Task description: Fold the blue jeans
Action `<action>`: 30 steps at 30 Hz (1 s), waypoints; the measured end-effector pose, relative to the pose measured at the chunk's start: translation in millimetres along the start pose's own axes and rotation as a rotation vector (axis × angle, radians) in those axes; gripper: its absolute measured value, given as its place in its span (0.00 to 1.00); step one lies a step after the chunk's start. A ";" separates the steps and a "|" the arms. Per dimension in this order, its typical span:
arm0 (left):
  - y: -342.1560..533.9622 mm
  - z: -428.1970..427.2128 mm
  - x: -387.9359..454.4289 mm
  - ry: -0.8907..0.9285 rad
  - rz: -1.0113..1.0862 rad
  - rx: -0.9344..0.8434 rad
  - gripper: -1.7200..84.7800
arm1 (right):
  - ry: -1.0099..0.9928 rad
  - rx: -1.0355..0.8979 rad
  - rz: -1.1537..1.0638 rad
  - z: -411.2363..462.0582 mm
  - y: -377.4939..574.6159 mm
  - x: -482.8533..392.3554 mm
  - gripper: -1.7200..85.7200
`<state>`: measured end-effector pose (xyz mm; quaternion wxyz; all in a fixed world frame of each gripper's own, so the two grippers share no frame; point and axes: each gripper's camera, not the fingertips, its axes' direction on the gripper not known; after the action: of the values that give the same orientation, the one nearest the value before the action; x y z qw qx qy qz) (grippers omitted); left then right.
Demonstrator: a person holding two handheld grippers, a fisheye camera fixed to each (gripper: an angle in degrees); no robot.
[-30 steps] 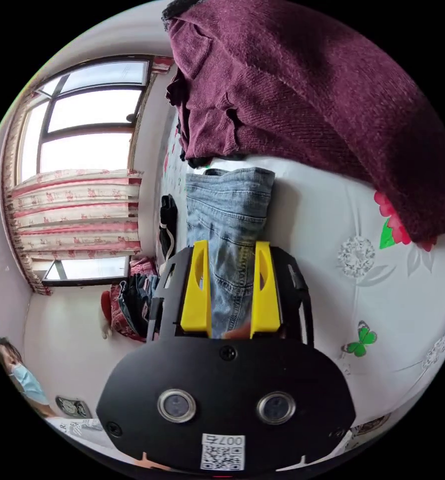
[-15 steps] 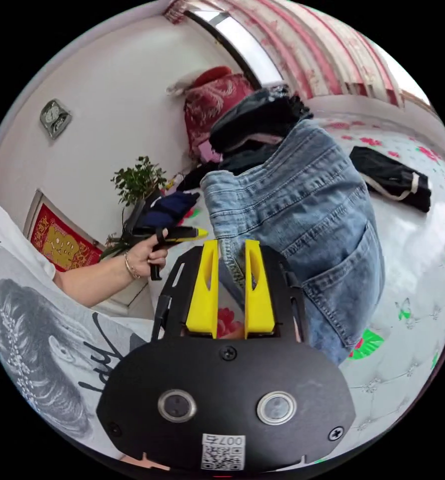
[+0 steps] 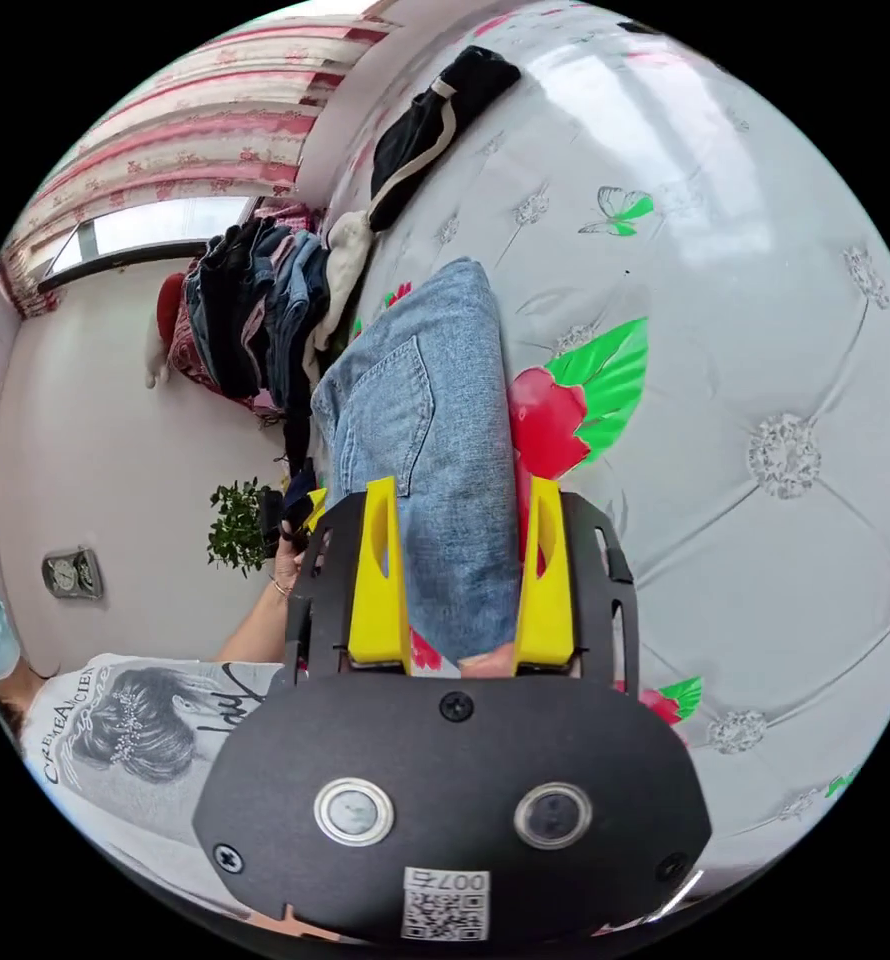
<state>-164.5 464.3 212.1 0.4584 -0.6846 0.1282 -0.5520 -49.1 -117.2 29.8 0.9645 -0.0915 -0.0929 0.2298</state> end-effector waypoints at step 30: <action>-86.1 114.9 146.2 -0.593 0.325 -0.092 0.11 | 0.375 0.155 -0.312 22.6 -216.8 -44.9 0.13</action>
<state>-40.4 467.5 375.0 0.5263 -0.8060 0.1214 -0.2423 -1.0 -325.0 93.0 0.9928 -0.0426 0.0924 0.0639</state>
